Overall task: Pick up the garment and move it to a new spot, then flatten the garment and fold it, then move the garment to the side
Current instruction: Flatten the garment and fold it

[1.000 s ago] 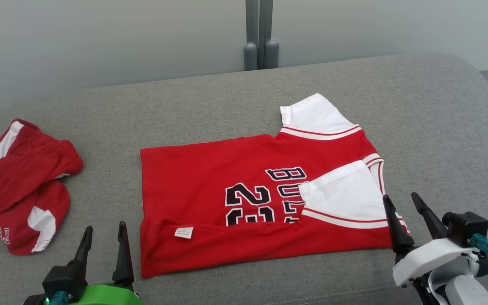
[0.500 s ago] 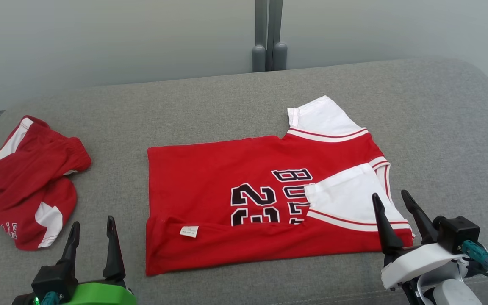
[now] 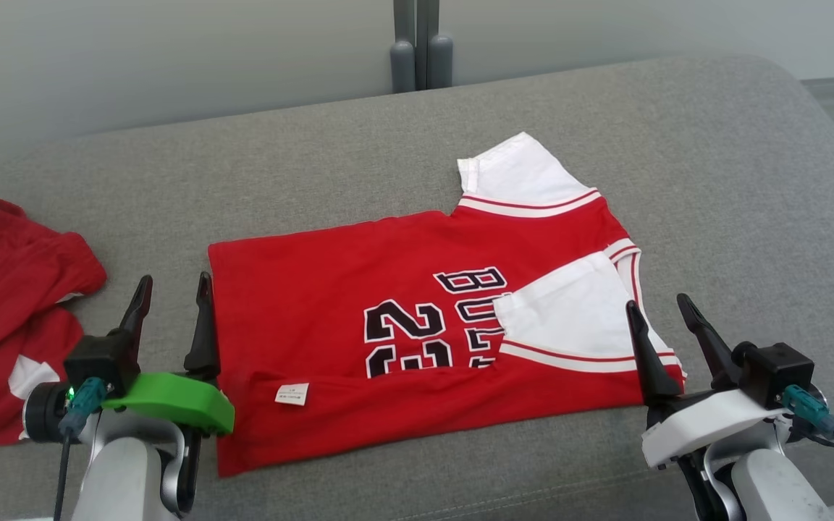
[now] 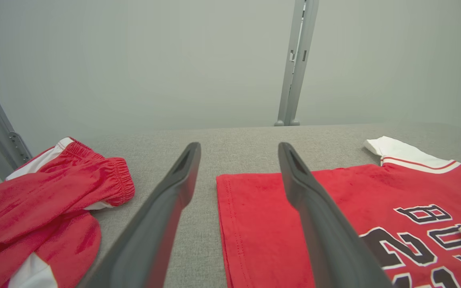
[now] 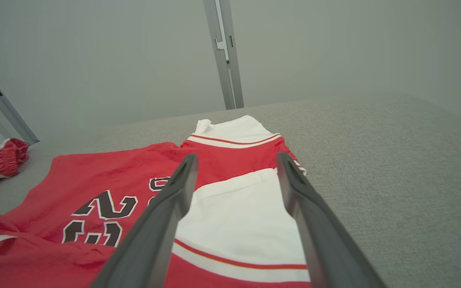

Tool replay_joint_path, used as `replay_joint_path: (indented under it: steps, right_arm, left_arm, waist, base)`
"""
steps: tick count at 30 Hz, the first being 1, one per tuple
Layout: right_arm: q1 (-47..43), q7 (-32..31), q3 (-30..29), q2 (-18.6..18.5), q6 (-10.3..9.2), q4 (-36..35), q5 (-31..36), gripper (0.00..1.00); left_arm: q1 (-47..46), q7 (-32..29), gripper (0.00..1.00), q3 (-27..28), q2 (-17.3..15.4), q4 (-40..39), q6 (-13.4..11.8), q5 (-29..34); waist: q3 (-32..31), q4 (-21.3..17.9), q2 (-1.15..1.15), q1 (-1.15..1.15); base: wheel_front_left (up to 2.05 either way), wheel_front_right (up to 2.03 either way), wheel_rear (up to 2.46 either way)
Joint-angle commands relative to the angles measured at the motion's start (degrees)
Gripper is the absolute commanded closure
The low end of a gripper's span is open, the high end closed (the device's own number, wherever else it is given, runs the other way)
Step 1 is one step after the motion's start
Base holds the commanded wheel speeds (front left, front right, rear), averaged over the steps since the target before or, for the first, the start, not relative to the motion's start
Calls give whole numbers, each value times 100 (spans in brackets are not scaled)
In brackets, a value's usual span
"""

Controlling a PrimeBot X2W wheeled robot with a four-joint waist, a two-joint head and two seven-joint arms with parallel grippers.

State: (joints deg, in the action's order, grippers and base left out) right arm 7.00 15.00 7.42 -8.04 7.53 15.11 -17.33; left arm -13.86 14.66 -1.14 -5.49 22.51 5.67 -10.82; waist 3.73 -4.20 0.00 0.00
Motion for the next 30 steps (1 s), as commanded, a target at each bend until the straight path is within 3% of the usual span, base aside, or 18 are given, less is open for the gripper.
replay_joint_path:
  steps: [1,15,23,30]
  right_arm:
    - [78,22,-10,-4,-8,-24,42,0]
    - [453,21,15,95,-8,-190,111,0]
    - [628,22,34,115,-8,-243,173,0]
    - [648,22,54,87,-8,-214,211,0]
  left_arm:
    - [-131,-12,0,6,-42,66,35,-80]
    - [-1887,-136,0,-170,-494,2118,166,-456]
    - [-2519,-46,0,-176,-748,3272,174,-661]
    - [-2779,12,0,-287,-750,3767,182,-770]
  waist:
    - [183,-167,0,0]
    - [1017,-666,0,0]
    - [1281,-736,0,0]
    - [1337,-719,0,0]
  base:
    - [0,0,0]
    - [0,0,0]
    - [0,0,0]
    - [0,0,0]
